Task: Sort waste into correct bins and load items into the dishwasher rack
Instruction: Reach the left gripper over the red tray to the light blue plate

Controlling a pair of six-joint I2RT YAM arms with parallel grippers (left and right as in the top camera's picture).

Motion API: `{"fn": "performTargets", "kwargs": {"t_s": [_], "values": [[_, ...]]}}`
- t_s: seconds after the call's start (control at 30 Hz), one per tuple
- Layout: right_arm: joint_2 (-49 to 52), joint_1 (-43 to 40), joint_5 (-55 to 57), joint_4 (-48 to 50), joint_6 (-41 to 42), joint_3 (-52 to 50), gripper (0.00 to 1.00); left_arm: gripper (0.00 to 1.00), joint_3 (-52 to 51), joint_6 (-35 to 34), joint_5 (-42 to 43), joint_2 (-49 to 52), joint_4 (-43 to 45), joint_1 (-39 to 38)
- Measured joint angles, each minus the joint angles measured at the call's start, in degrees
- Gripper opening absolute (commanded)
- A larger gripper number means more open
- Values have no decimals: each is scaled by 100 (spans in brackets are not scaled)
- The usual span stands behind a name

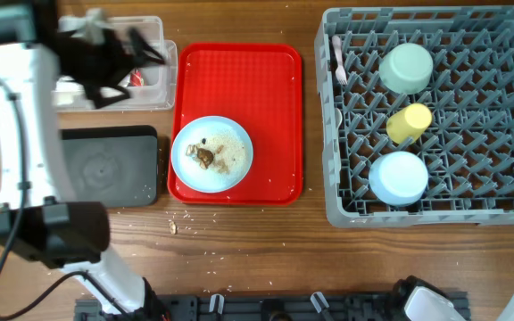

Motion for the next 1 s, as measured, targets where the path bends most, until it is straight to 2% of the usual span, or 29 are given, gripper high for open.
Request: {"fn": "performTargets", "kwargs": {"t_s": [0.07, 0.13, 0.17, 0.33, 0.5, 0.63, 0.7, 0.9, 0.93, 1.0], "values": [[55, 0, 0, 4, 15, 0, 100, 100, 0, -245, -809, 0, -11, -876], [101, 0, -17, 9, 35, 0, 100, 100, -2, -990, -2072, 11, -192, -1928], [111, 0, -20, 7, 35, 0, 100, 100, 0, -1189, -2426, 9, -297, -2291], [127, 0, -22, 15, 55, 0, 100, 100, -275, -1738, -3390, -7, -411, -3178], [133, 0, -22, 17, 55, 0, 100, 100, -1567, -2406, -3620, -92, -254, -3189], [146, 0, -26, 17, 55, 0, 100, 100, -2382, -2680, -3497, -173, 691, -3318], [162, 0, -37, 17, 55, 0, 100, 100, -2719, -2739, -3182, -188, 1204, -3541], [173, 0, -37, 17, 55, 0, 100, 100, -3108, -2776, -2747, -214, 2234, -4116], [175, 0, -37, 17, 55, 0, 100, 98, -3176, -2776, -2758, -221, 2356, -4207], [175, 0, -37, 17, 55, 0, 100, 88, -3300, -2778, -2861, -223, 2472, -4310]]}}
